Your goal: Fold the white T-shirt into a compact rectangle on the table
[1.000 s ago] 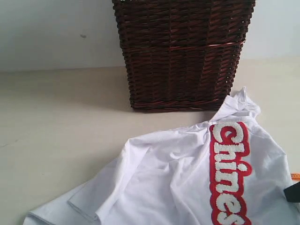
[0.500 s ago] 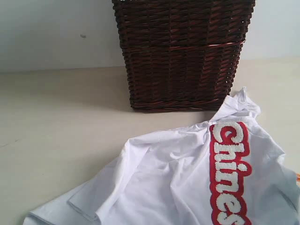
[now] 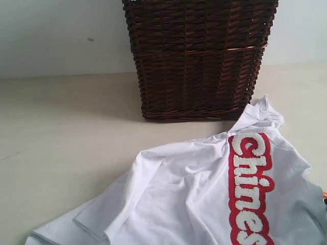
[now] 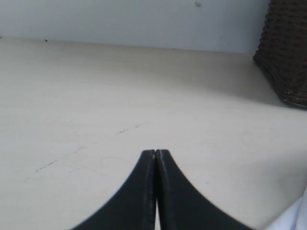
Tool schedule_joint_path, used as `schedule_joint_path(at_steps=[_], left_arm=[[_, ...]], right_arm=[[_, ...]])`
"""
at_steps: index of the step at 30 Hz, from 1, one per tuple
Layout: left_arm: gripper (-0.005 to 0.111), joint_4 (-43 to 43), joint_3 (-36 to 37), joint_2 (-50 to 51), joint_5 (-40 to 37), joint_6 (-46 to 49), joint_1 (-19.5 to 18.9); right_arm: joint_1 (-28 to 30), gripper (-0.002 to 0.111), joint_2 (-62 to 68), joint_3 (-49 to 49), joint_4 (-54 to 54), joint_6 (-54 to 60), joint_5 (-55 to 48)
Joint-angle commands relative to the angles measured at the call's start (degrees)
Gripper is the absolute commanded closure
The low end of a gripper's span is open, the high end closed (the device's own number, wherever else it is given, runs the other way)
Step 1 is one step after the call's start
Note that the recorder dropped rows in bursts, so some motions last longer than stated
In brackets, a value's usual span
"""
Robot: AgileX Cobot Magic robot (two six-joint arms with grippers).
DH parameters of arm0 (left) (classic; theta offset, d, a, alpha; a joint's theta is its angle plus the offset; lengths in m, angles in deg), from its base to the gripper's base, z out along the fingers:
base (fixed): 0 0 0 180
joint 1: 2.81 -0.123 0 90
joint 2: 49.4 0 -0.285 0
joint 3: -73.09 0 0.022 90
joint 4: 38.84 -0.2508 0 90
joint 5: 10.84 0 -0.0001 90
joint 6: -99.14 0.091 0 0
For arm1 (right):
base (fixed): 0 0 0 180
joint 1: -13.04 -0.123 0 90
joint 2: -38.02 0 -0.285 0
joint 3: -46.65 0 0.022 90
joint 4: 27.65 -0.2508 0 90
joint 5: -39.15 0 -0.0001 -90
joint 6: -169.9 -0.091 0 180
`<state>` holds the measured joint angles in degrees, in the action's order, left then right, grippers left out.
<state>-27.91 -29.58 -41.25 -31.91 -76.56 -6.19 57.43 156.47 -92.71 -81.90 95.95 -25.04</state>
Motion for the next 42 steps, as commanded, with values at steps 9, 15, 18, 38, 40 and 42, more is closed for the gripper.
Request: schedule_joint_path(at_steps=[9, 15, 18, 38, 40, 42], left_arm=[[0.107, 0.26, -0.12, -0.37, 0.22, -0.04, 0.3], [0.107, 0.26, -0.12, -0.37, 0.22, -0.04, 0.3], [0.107, 0.26, -0.12, -0.37, 0.22, -0.04, 0.3], [0.107, 0.26, -0.12, -0.37, 0.22, -0.04, 0.3], [0.107, 0.26, -0.12, -0.37, 0.22, -0.04, 0.3], [0.107, 0.26, -0.12, -0.37, 0.22, -0.04, 0.3]], right_arm=[[0.24, 0.076, 5.66, -0.42, -5.93, 10.37, -0.57], [0.24, 0.098, 6.07, -0.42, -7.08, 12.26, -3.77], [0.24, 0.104, 6.07, -0.42, -7.08, 13.3, -5.49], [0.24, 0.108, 6.18, -0.42, -6.26, 14.03, -3.37], [0.24, 0.108, 5.13, -0.42, -6.27, 13.13, -3.21], [0.24, 0.108, 3.17, -0.42, -6.27, 11.36, -3.21]])
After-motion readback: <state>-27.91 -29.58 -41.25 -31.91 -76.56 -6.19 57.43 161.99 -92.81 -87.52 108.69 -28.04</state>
